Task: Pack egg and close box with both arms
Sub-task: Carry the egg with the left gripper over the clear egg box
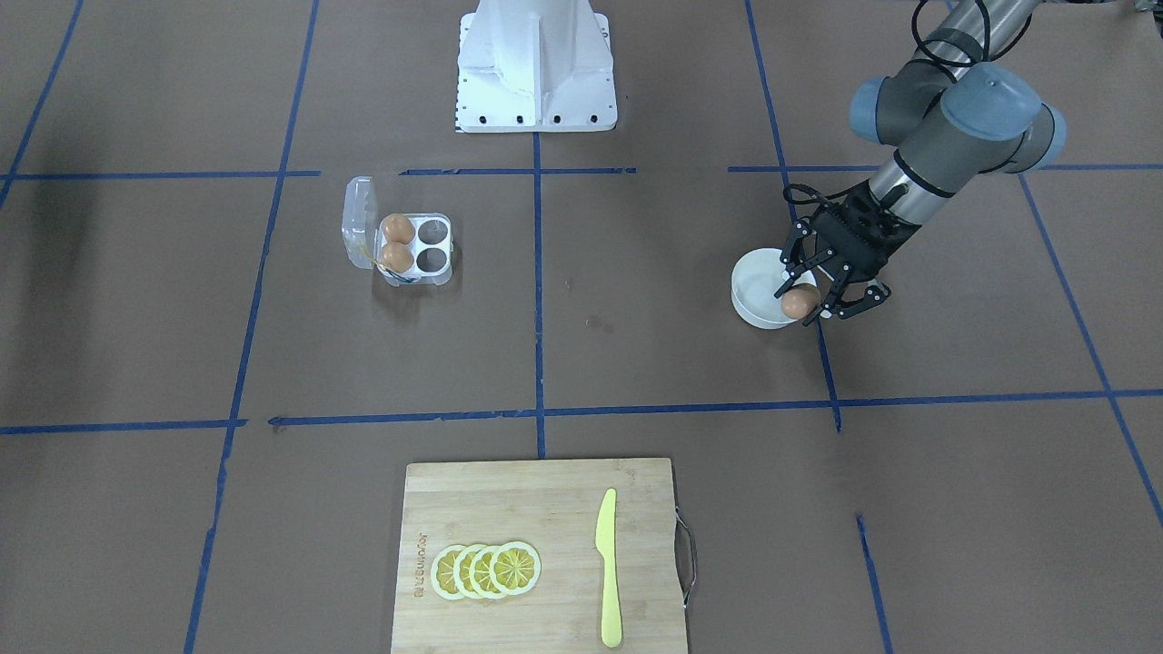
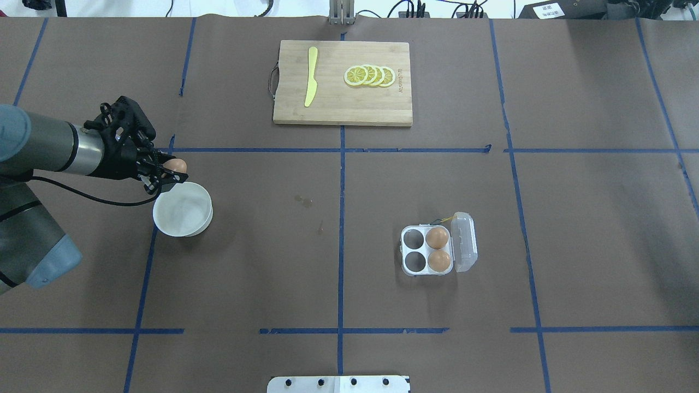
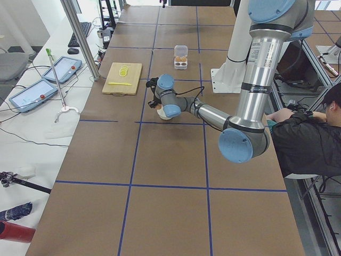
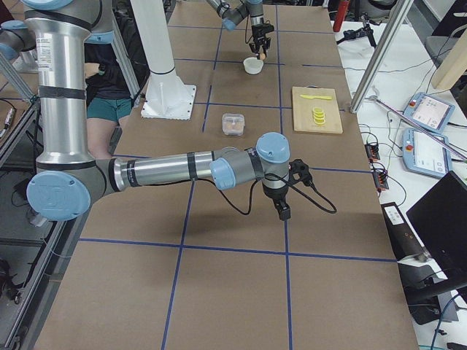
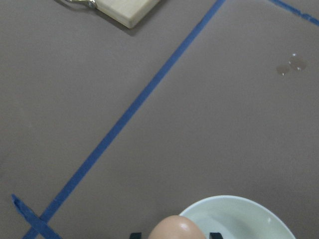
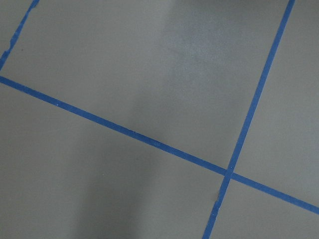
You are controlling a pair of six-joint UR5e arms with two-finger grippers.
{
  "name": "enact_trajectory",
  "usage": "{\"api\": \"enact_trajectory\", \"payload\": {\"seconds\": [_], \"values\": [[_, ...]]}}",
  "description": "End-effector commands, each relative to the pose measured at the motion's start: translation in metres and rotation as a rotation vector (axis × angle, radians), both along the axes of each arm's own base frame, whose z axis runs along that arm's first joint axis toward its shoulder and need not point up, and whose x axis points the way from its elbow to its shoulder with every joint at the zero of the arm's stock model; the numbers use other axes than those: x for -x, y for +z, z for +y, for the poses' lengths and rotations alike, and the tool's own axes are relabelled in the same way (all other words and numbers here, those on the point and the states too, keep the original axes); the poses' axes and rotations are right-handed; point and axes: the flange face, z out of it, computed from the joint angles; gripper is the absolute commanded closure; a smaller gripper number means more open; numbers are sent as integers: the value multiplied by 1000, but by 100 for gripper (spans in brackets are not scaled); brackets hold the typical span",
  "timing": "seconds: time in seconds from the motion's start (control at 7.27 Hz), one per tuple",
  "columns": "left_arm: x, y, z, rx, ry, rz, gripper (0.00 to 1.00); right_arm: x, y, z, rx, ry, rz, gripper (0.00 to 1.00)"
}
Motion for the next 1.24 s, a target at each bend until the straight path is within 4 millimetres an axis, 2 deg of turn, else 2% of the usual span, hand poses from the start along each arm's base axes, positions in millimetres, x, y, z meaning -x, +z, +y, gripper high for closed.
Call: {"api": "enact_trajectory", "payload": {"seconds": [0.0, 0.28, 0.41, 0.55, 0.69, 0.83, 0.96, 1.1], "values": [[0, -33, -3, -58, -21, 128, 72, 0, 0, 0, 0, 0, 0, 0], [-21, -76, -9, -105, -7, 184, 72, 0, 1, 0, 2, 0, 0, 0], [-34, -90, -1, -145, 19, 231, 76, 0, 1, 0, 1, 0, 1, 0], [-48, -99, 10, -183, 48, 274, 85, 0, 2, 0, 3, 0, 1, 0], [-69, -119, 7, -212, 52, 307, 86, 0, 2, 0, 4, 0, 2, 0], [-101, -139, 17, -243, 34, 343, 88, 0, 2, -1, 4, 0, 2, 0], [-130, -157, 36, -269, -22, 378, 89, 0, 2, -1, 4, 0, 2, 0], [-147, -176, 49, -282, -42, 408, 89, 0, 2, -1, 4, 1, 3, 0]]}}
